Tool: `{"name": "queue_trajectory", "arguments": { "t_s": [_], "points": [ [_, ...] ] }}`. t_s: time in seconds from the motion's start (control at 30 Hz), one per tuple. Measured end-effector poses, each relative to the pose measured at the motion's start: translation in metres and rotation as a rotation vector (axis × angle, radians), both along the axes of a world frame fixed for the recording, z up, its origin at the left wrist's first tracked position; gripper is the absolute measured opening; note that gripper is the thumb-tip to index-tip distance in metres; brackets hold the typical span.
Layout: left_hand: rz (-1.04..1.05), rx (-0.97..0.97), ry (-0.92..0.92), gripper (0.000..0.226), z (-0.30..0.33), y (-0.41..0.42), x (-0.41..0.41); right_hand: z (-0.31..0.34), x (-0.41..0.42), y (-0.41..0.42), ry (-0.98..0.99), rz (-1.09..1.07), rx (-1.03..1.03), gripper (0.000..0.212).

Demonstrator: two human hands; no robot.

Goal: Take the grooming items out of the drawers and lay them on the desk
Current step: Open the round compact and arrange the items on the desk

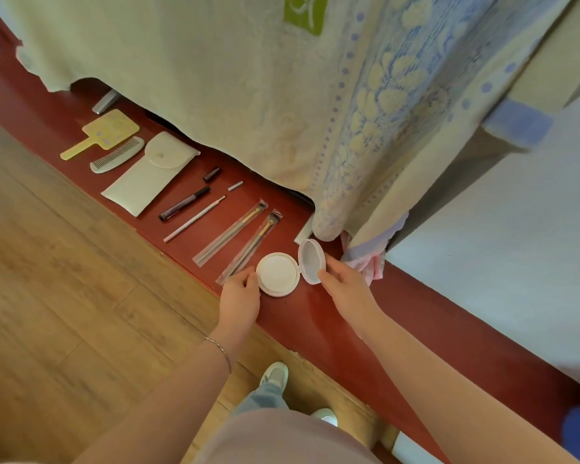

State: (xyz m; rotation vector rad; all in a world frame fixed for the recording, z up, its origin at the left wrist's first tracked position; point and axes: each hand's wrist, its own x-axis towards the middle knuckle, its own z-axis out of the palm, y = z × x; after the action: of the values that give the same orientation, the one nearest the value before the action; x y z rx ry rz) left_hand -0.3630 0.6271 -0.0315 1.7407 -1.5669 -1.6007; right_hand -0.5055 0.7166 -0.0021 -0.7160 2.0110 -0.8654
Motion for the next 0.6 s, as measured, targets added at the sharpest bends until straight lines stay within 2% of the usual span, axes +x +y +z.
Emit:
{"name": "queue_trajectory", "arguments": {
  "t_s": [0.03,0.1,0.17,0.23,0.3,0.37,0.47,0.6],
  "points": [
    [-0.013,-0.014,-0.01,0.026,0.002,0.002,0.001,0.004,0.001,0.002,0.012,0.01,-0.015,0.044],
    [-0.061,-0.096,-0.059,0.034,0.004,0.004,0.005,0.011,0.003,0.008,0.011,-0.018,-0.068,0.041],
    [-0.151,-0.258,-0.103,0.035,0.007,0.005,0.014,0.02,0.009,0.017,0.07,-0.128,-0.058,0.038],
    [-0.312,-0.489,-0.206,0.036,0.012,0.002,0.025,0.029,0.02,0.025,0.219,-0.153,-0.014,0.038],
    [-0.47,-0.741,-0.346,0.04,0.013,-0.005,0.037,0.037,0.032,0.029,0.414,0.022,-0.048,0.043],
    [-0.566,-0.888,-0.473,0.044,0.015,-0.015,0.048,0.039,0.04,0.027,0.596,0.276,-0.127,0.053],
    [-0.616,-0.939,-0.592,0.051,0.024,-0.024,0.064,0.037,0.049,0.02,0.762,0.544,-0.092,0.065],
    [-0.57,-0.979,-0.638,0.054,0.039,-0.02,0.089,0.04,0.066,0.01,0.873,0.692,-0.029,0.066]
  ]
}}
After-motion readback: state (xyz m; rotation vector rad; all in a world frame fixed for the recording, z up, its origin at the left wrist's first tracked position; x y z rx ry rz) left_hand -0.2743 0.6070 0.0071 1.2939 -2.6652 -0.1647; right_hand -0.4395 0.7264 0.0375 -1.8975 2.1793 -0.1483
